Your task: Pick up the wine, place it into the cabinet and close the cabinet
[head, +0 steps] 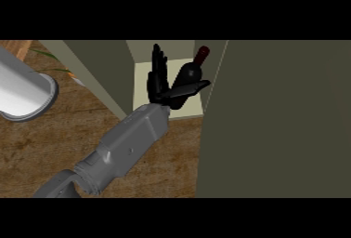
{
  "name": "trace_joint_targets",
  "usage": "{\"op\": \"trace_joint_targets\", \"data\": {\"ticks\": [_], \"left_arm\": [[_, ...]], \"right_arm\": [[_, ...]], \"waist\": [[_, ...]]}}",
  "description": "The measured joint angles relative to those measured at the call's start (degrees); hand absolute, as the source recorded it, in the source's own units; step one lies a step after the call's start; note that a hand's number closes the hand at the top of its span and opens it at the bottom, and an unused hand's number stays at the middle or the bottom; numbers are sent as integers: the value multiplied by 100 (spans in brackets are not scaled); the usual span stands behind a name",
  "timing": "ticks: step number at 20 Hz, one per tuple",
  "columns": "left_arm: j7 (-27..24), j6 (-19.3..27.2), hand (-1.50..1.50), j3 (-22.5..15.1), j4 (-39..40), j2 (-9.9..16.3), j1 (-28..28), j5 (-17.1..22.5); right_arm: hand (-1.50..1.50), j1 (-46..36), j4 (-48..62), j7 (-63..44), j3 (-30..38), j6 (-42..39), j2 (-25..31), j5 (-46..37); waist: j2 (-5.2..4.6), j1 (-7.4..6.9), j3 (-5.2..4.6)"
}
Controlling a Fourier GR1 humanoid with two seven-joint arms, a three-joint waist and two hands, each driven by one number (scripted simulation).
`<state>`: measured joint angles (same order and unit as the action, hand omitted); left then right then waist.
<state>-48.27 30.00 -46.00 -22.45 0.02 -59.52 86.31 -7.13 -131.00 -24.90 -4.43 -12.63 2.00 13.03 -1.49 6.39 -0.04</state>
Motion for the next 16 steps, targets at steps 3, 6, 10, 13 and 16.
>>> {"op": "trace_joint_targets", "data": {"ticks": [3,6,10,13,16], "left_arm": [[-99,-54,-150,-59,-105,-1,56,60],[-159,-60,-150,-156,-308,1,136,162],[-258,-155,-150,-338,-574,1,322,239],[-309,-187,-150,-483,-751,1,398,262],[-381,-169,-150,-633,-920,7,514,262]], "right_arm": [[-150,4,-49,-62,71,4,38,85],[-150,-20,-34,-74,-15,79,-23,-32],[-150,-80,-106,-237,-41,161,-11,-79],[-150,-114,-155,-339,-50,252,-28,-123],[-150,-12,-237,-370,-53,242,1,-138]], "waist": [[17,-69,1],[30,-114,0],[54,-202,0],[71,-265,0],[86,-315,1]]}}
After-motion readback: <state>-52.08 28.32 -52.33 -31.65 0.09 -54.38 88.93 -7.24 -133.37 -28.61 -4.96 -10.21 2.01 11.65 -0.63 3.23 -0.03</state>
